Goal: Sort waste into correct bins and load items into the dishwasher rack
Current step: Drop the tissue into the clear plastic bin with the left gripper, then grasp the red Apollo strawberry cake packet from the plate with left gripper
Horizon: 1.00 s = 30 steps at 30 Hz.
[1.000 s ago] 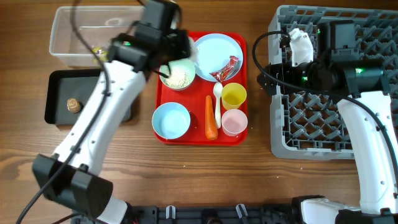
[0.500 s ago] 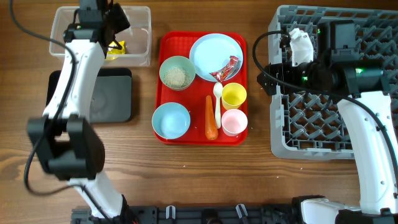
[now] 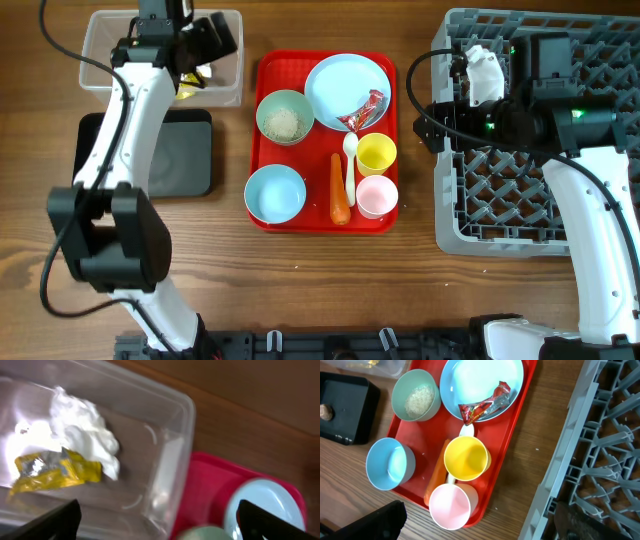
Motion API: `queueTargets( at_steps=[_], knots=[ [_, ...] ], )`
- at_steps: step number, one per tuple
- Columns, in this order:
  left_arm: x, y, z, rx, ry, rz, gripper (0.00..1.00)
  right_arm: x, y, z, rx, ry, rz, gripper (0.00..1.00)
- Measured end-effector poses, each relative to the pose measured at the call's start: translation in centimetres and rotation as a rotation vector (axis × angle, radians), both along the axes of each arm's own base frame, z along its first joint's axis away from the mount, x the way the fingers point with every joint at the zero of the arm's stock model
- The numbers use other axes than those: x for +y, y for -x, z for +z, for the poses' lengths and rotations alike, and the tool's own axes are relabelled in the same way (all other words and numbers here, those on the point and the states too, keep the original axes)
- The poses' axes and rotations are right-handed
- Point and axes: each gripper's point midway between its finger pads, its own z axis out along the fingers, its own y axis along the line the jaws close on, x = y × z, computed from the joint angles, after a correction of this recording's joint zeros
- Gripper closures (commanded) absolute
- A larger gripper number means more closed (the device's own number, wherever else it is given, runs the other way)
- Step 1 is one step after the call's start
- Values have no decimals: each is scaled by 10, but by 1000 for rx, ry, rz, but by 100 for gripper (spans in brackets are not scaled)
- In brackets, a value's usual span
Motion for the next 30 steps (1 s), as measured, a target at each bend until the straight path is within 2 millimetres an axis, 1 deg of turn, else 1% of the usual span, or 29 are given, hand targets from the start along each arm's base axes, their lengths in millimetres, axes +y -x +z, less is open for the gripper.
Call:
queueTargets(
  at_steps=[3,4,6,9,11,15,17,19,22,23,26,28,30],
  knots=[
    [-33,29,-6,102,31,-85,0,0,-1,0,-3,-1,-1,3],
    [-41,36,-9,127,35,-104,0,0,-1,1,-4,-2,-3,3],
    [-63,49,-14,169,30,-170,1,0,-2,1,-7,-2,-3,3],
    [-93,57,-14,166,9,-273,1,0,-3,0,-5,-3,-3,3],
    [-120,63,-13,148,-7,-353,2,0,-3,-1,2,-5,-9,3],
    [-163,65,-8,84,-15,-464,1,0,-4,-4,15,-9,-19,3],
    [-182,63,-13,58,-18,-518,1,0,-4,-5,19,-10,-22,3],
    [-198,60,-25,46,-23,-578,1,0,-4,-5,19,-10,-22,3],
    [-219,54,-53,40,-32,-668,0,0,-4,-5,20,-12,-25,3],
    [-228,54,-75,60,-40,-708,1,0,-4,-5,20,-12,-25,3],
    [-240,50,-96,54,-43,-746,0,0,-4,-5,20,-12,-25,3],
    [-245,52,-109,69,-45,-764,1,0,-4,-5,20,-12,-25,3],
    [-249,54,-118,81,-49,-777,1,0,-4,-5,20,-12,-25,2]
  ],
)
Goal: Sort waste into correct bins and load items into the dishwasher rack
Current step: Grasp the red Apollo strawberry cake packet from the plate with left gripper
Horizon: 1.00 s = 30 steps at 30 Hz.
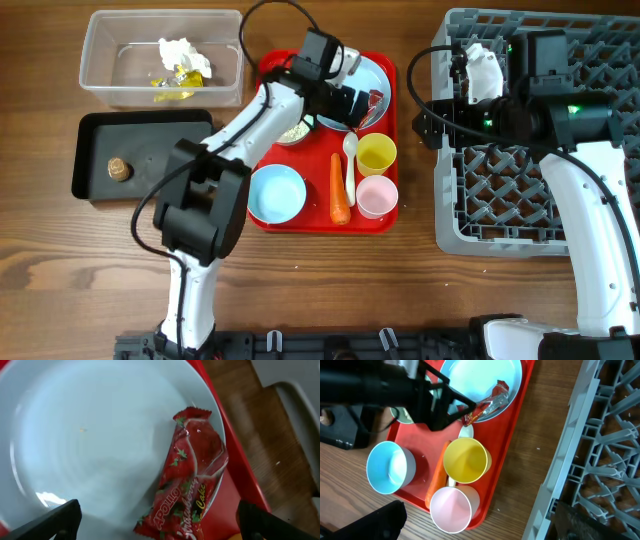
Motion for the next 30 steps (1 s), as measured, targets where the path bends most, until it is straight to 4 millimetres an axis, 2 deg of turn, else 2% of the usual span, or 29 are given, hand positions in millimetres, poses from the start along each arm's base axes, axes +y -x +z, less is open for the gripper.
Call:
queueTargets(
  at_steps=[9,17,20,27,30],
  knots=[
    [-17,7,-9,-4,-1,-39,8,0,0,0,1,-2,-3,3],
    [-20,11,-37,33,-24,-56,31,0,0,0,2,-1,-3,3],
    [-20,10,-37,27,-22,-58,45,0,0,0,1,-2,-3,3],
    [-22,8,-35,16,-16,-57,59,0,0,0,1,-2,-3,3],
    [-23,9,-35,20,-8,-61,68,0,0,0,1,-1,-3,3]
  ],
)
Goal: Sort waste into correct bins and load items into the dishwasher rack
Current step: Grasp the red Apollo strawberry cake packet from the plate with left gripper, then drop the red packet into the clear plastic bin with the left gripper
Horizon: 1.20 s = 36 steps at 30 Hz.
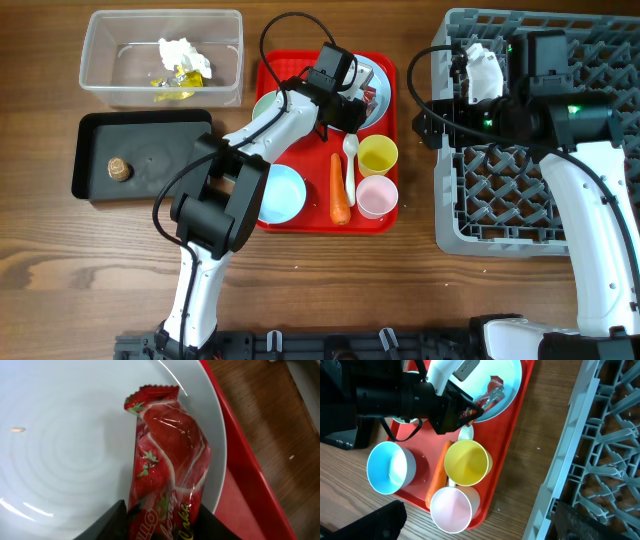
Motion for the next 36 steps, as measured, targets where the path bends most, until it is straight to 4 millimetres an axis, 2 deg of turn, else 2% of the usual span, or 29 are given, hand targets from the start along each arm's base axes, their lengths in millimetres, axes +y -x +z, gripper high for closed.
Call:
queueTargets(
  at_steps=[6,17,20,22,24,27,28,29,30,32,36],
  knots=[
    [-6,4,2,17,33,-21,96,0,0,0,0,0,0,3],
    [-6,3,6,25,54,-12,96,0,0,0,0,0,0,3],
    [-1,-7,24,-2,73,6,96,0,0,0,0,0,0,3],
    [6,-16,48,-44,95,27,96,0,0,0,0,0,0,3],
    [18,-29,82,-106,122,65,96,0,0,0,0,0,0,3],
    [52,-53,138,-223,141,162,96,0,0,0,0,0,0,3],
    [72,-65,158,-274,139,215,96,0,0,0,0,0,0,3],
    [88,-72,169,-303,132,254,96,0,0,0,0,0,0,3],
    [115,-84,180,-339,111,320,96,0,0,0,0,0,0,3],
    [152,-97,180,-359,72,407,96,0,0,0,0,0,0,3],
    [221,-117,165,-363,-5,555,96,0,0,0,0,0,0,3]
  ],
)
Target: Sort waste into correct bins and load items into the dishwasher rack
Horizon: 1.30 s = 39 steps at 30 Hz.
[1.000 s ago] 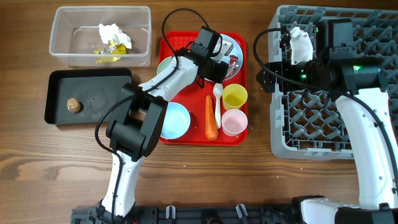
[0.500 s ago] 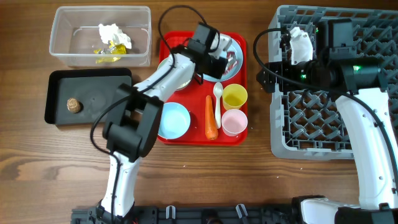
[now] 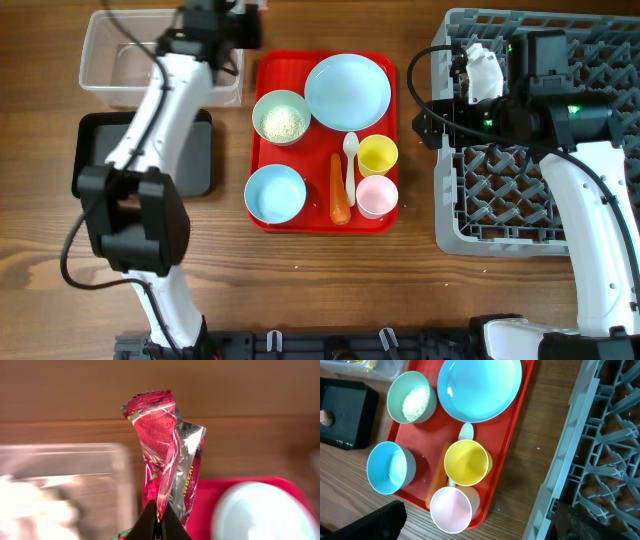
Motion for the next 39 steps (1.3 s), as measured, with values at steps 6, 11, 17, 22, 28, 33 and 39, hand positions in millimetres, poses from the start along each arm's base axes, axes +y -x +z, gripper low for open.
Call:
queueTargets(
  at_steps=[6,11,17,22,28,33,39],
  knots=[
    [68,-10,-23,34,-25,139,25,0,0,0,0,0,0,3],
    [83,-11,-42,73,-31,171,0,0,0,0,1,0,0,3],
    [79,-5,-49,109,-31,163,0,0,1,-1,5,0,0,3],
    [63,22,-57,223,-20,120,0,0,1,-1,5,0,0,0],
    [23,79,-5,290,54,-3,0,0,1,-1,8,-1,-3,0],
    [-19,138,45,317,90,-126,0,0,2,-1,11,-1,-3,0],
    [-63,188,28,477,55,-239,0,0,2,-1,13,-1,-3,0]
  ],
)
